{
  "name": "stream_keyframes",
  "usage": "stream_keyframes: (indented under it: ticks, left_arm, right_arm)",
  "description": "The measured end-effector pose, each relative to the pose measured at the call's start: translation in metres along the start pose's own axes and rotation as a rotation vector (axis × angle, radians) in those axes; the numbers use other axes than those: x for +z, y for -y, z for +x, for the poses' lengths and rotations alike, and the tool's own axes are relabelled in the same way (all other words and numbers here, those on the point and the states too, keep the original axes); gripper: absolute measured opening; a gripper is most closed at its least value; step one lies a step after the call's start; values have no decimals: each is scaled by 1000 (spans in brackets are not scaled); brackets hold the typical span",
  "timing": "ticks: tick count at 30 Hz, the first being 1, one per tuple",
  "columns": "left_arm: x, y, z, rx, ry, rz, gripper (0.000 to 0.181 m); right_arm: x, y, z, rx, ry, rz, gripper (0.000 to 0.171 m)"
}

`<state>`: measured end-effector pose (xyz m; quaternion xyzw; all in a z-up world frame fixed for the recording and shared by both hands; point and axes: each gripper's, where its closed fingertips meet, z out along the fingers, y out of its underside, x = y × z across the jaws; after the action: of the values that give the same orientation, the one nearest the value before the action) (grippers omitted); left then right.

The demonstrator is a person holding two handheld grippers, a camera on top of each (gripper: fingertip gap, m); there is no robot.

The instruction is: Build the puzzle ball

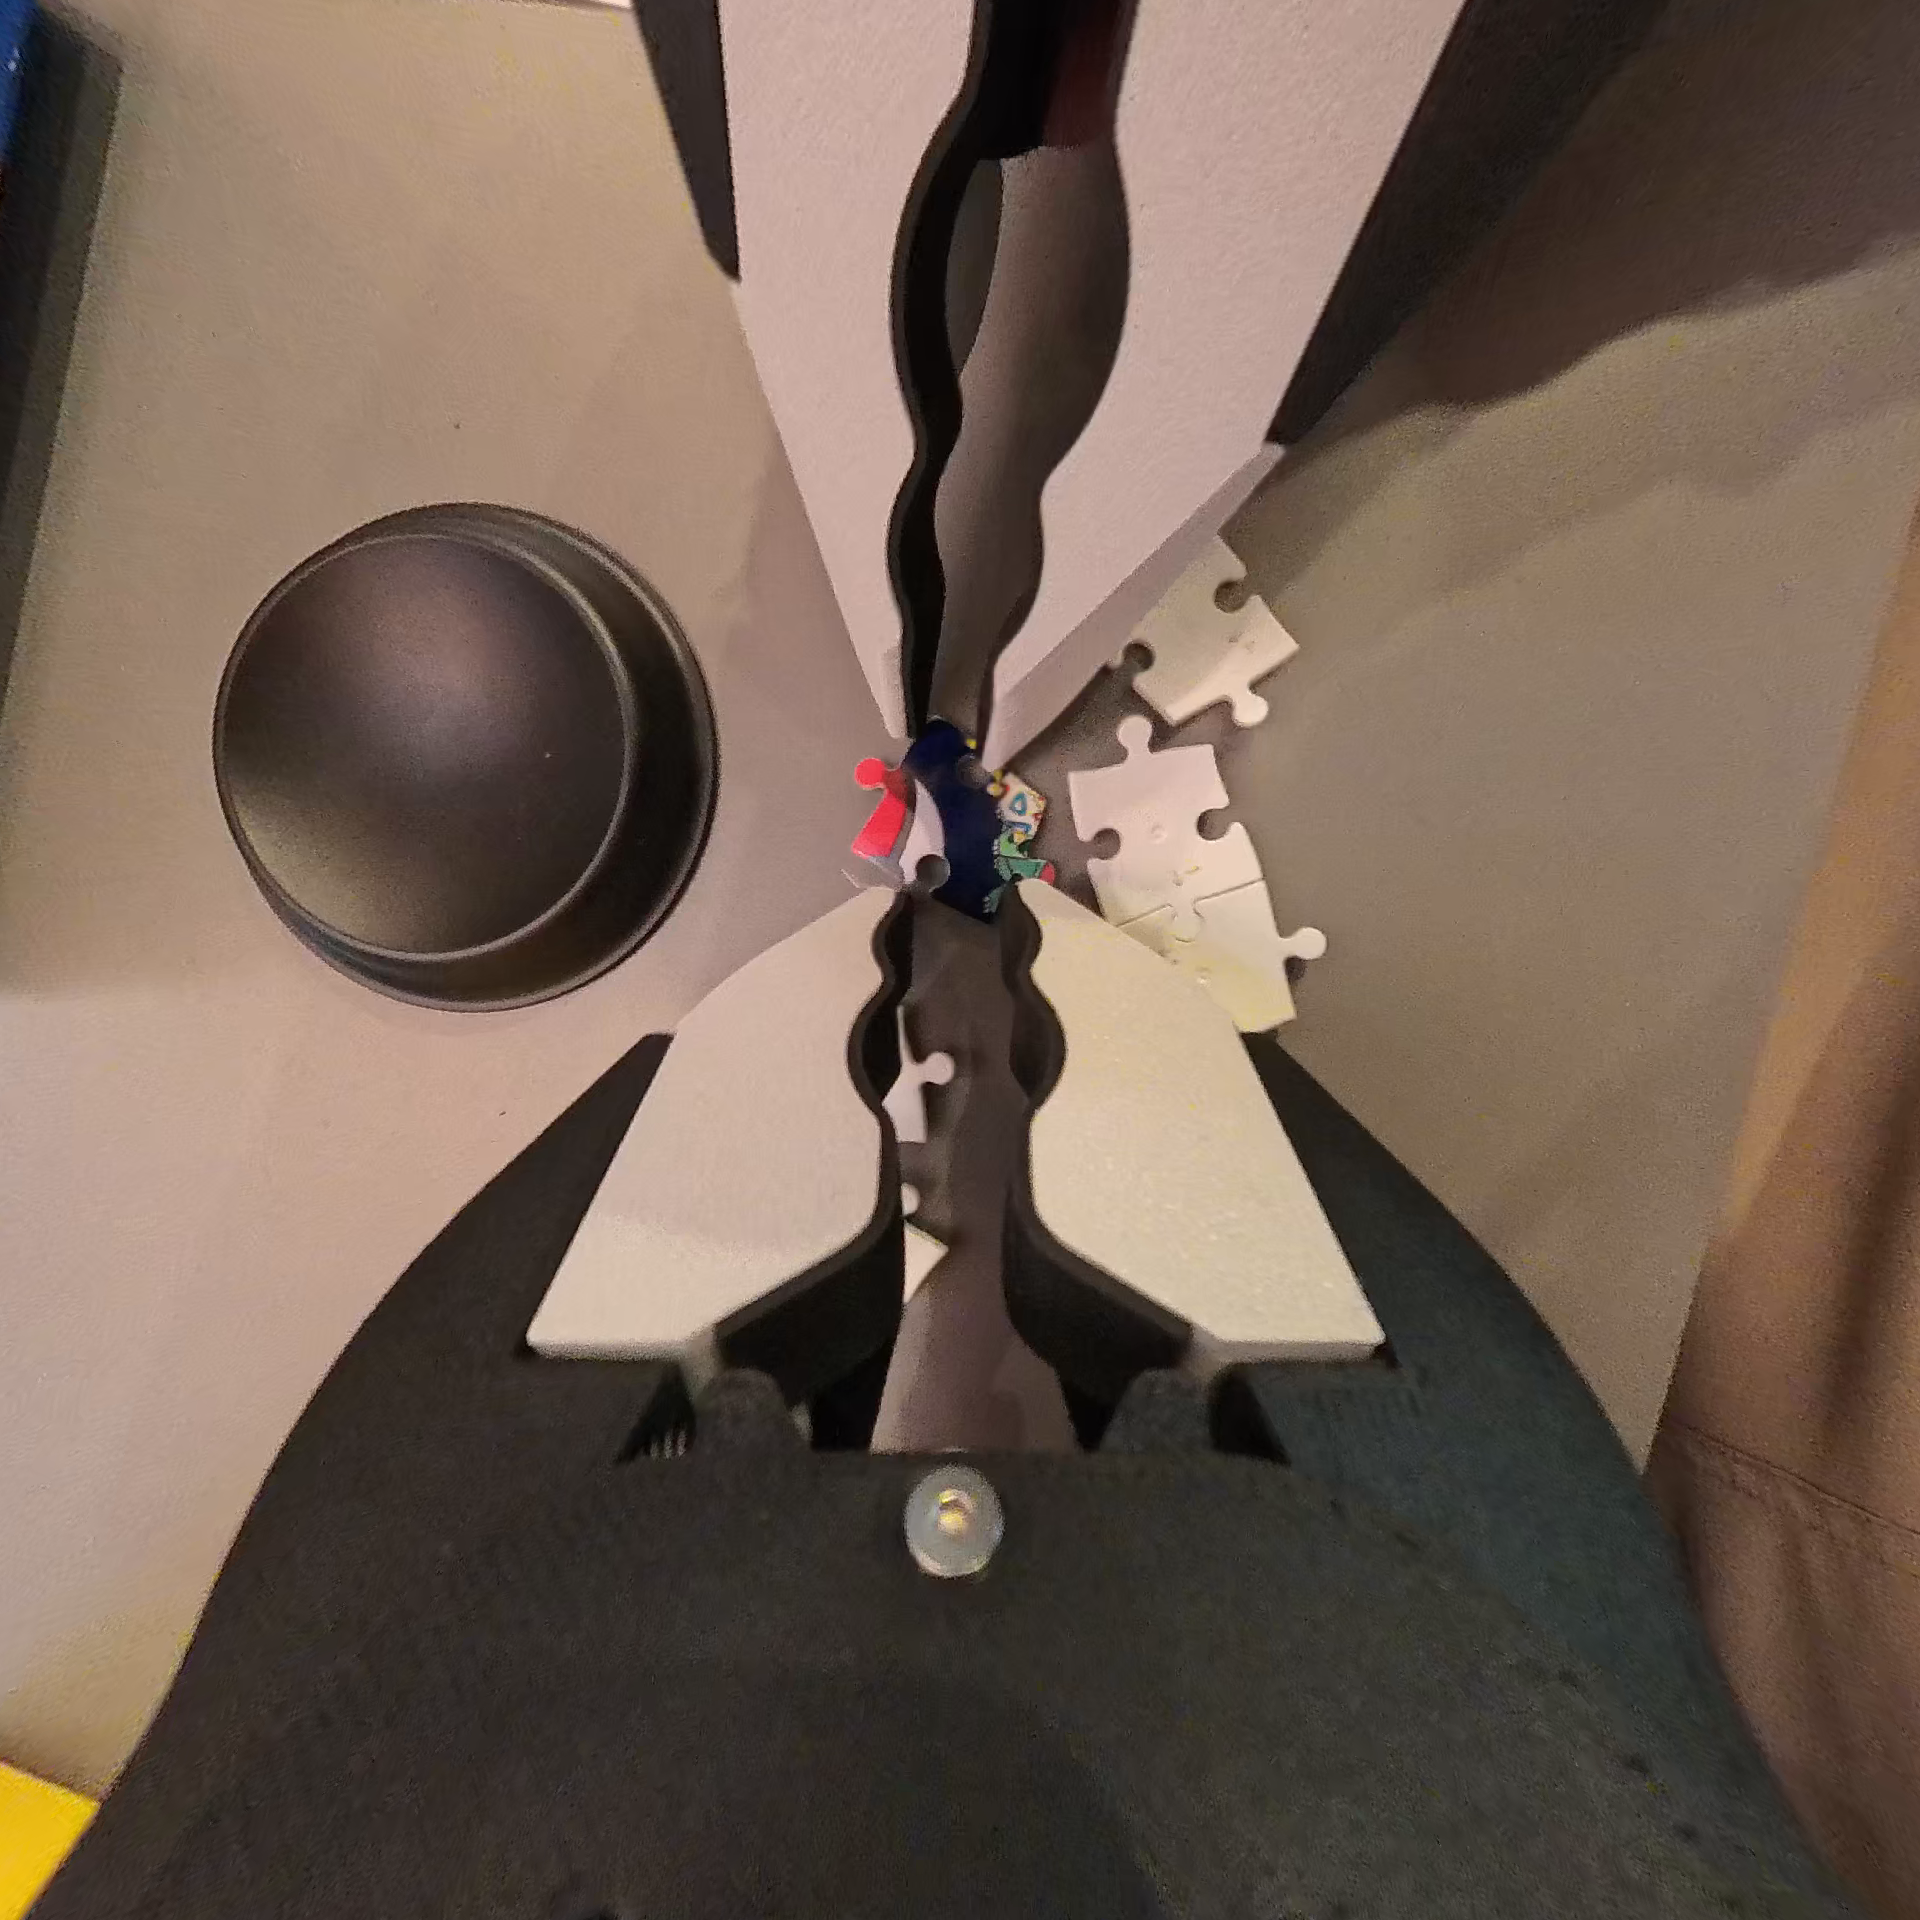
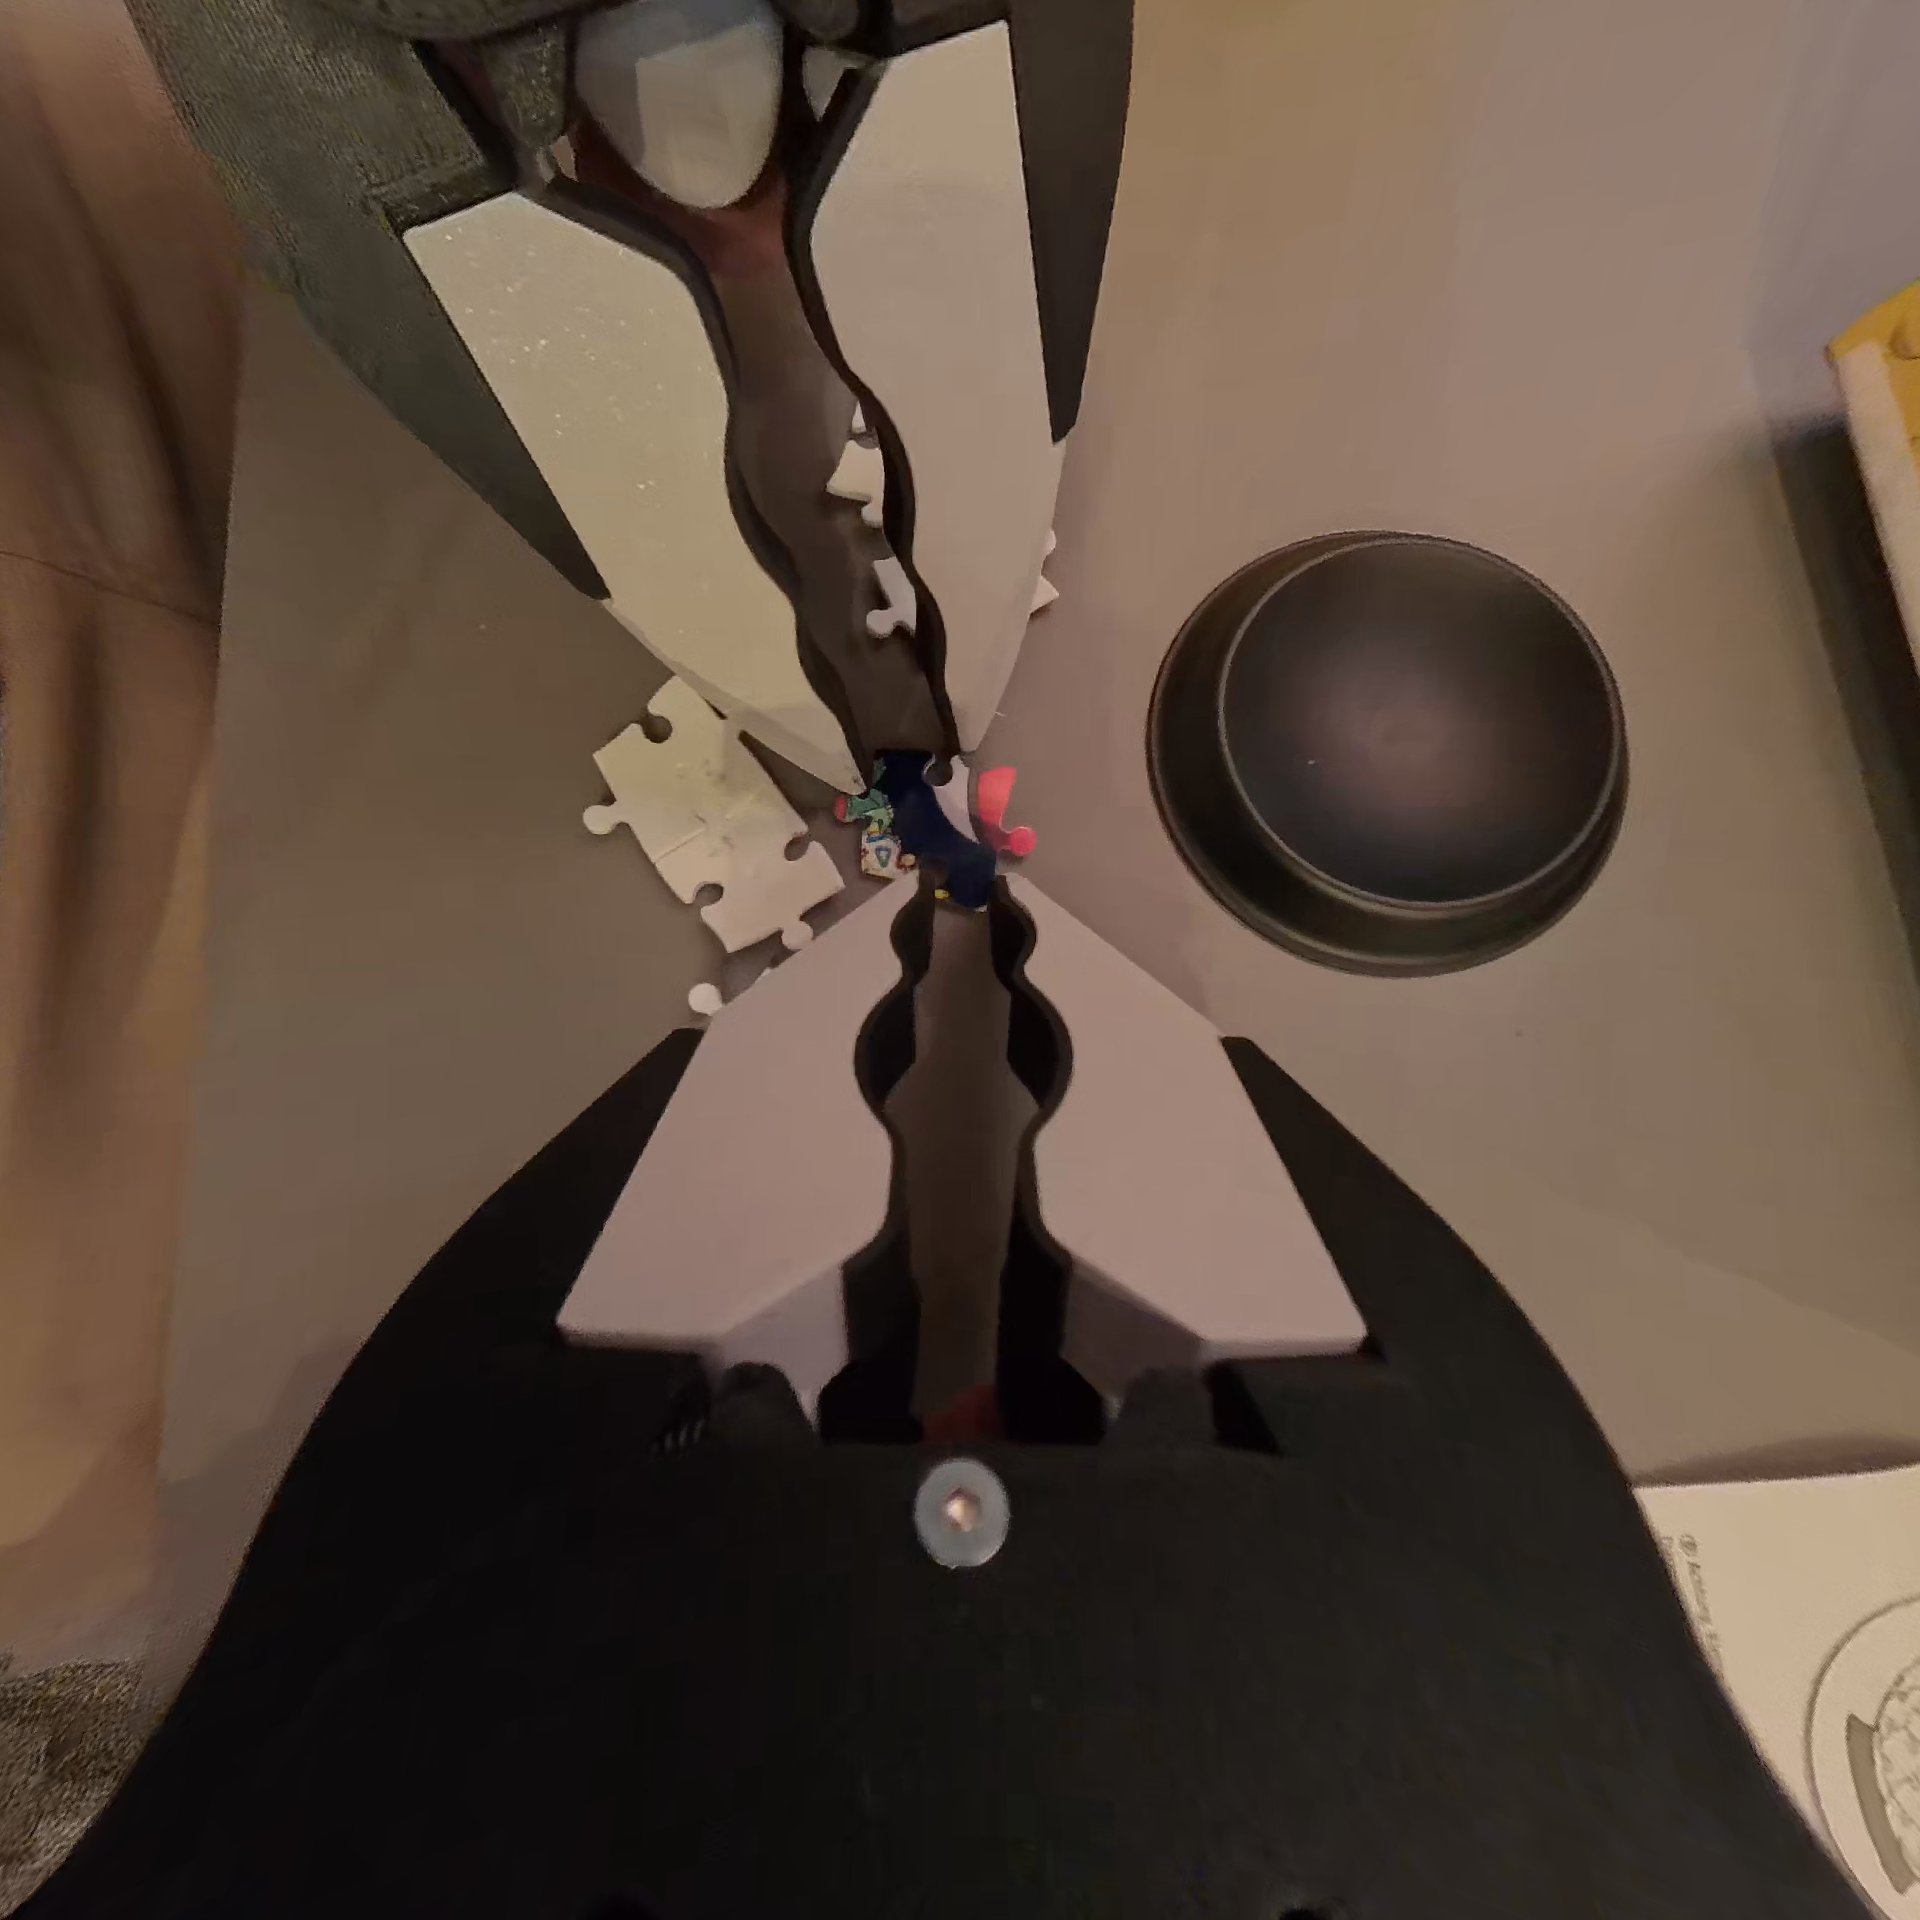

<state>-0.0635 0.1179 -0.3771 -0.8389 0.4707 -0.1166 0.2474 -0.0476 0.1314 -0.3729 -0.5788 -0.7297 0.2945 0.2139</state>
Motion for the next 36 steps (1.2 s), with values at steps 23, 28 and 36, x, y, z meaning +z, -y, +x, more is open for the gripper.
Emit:
stream_keyframes:
  ticks: [23, 28, 36]
  left_arm:
    - [-3, 22, 1, -86, -69, 97, 16]
    - [-12, 5, -10, -77, -17, 17, 23]
    - [0, 2, -4, -65, -36, -45, 29]
  right_arm:
    - [-10, -6, 9, 103, -37, 26, 17]
    - [-11, -1, 0, 194, 28, 30, 20]
    - [2, 4, 0, 204, 30, 23, 20]
